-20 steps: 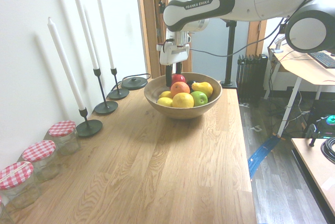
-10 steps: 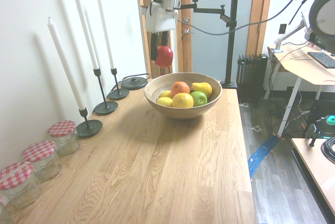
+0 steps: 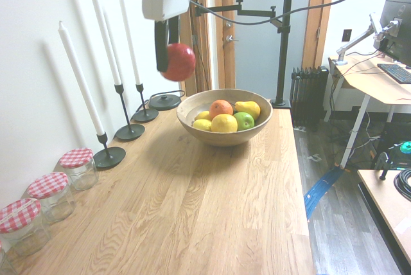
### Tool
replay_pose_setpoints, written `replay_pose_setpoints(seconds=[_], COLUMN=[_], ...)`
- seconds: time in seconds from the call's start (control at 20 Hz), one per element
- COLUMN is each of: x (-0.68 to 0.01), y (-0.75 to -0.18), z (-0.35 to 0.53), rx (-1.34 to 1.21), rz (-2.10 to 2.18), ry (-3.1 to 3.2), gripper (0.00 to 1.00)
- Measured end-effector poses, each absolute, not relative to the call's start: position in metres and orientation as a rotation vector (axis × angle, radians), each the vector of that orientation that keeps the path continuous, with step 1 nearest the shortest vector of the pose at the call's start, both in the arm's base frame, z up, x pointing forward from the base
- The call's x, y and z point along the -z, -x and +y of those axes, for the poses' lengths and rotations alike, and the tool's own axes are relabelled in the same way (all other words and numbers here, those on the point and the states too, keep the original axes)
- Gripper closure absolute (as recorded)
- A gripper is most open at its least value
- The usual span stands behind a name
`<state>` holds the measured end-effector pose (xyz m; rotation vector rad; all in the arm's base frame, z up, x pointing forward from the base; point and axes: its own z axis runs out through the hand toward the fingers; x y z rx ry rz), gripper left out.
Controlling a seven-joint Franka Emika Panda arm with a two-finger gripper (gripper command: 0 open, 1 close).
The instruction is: Take red apple out of the basket
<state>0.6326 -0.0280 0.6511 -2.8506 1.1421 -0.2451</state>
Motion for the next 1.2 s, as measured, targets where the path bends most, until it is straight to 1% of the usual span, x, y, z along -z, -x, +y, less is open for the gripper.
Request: replay_pose_setpoints(seconds=[0.1, 0.2, 0.55, 1.2], x=[-0.637, -0.613, -0.499, -0.411], y=[-0.627, -0.623, -0.615, -0.636], z=[-0.013, -0.017, -0.049, -0.053], rx=[0.230, 0.198, 0.072, -0.016], rz=[1.137, 1.156, 1.245, 1.260], ry=[2.860, 2.859, 2.850, 2.871], gripper=[1.00, 1.00, 1.00, 1.00])
